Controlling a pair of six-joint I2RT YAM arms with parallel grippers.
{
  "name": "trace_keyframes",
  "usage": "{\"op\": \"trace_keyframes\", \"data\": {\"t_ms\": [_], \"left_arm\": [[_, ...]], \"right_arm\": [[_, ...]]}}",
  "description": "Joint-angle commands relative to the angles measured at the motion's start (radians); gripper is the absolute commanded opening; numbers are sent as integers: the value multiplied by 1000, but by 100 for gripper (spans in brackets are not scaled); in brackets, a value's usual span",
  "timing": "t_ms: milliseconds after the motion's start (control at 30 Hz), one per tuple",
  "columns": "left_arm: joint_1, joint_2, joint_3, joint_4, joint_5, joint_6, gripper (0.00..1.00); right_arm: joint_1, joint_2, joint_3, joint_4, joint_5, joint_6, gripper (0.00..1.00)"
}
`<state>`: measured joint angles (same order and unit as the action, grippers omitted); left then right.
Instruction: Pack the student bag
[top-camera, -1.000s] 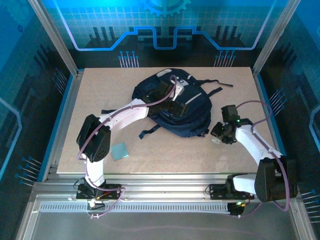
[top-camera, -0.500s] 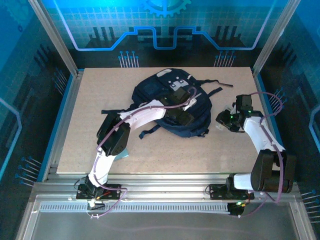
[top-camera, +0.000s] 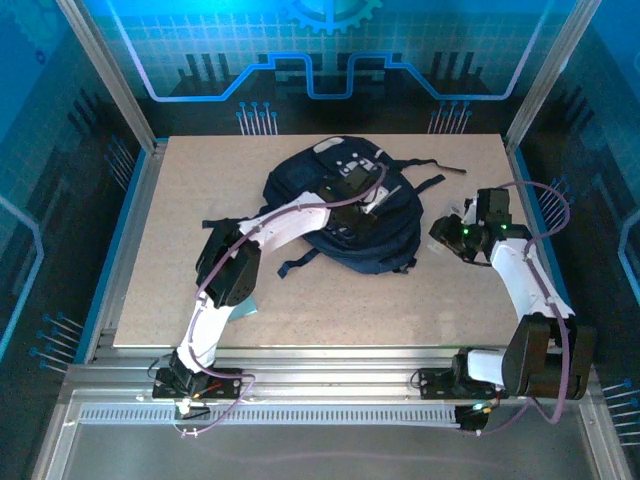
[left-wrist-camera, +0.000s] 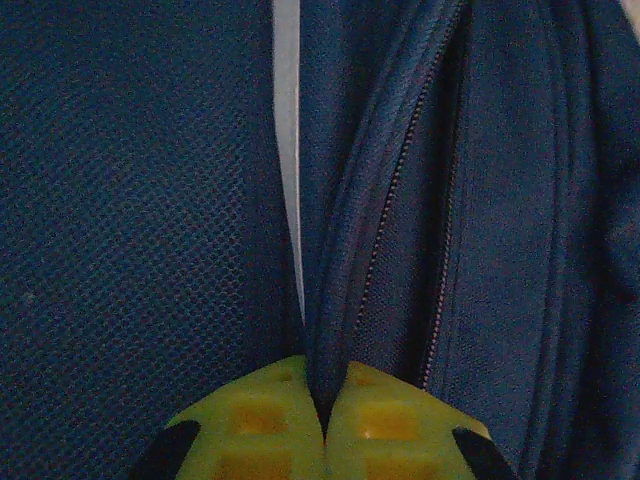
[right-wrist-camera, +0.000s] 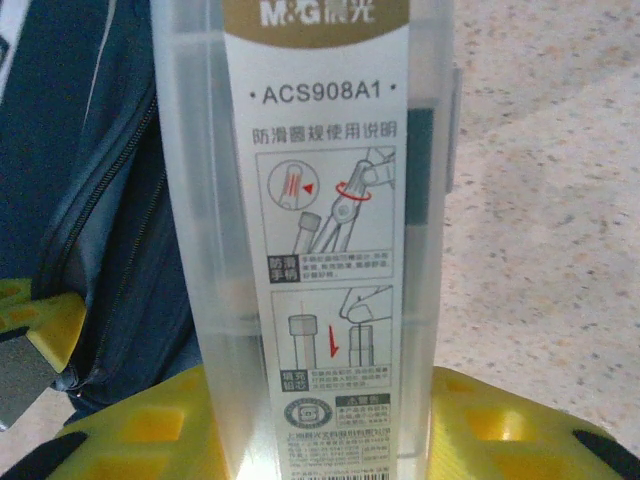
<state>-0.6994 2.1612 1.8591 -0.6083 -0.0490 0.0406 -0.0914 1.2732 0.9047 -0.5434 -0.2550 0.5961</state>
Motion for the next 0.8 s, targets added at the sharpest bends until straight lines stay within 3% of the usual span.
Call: {"op": "trace_keyframes", "data": {"t_ms": [0,300,600,767], "left_arm": [[54,-101,-1,-4,128,-85,0],[130,-175,-49,108,281,-217,0],[141,-224,-96,160,278,-247,0],[146,-254,-175,243,284,-280,0]], "right_arm": [[38,-3,13,61,-57,51,38],[176,149,97,216,-122,199,38],[328,383,252,347,-168,397,39],[386,510,272,535,-248,566,40]]}}
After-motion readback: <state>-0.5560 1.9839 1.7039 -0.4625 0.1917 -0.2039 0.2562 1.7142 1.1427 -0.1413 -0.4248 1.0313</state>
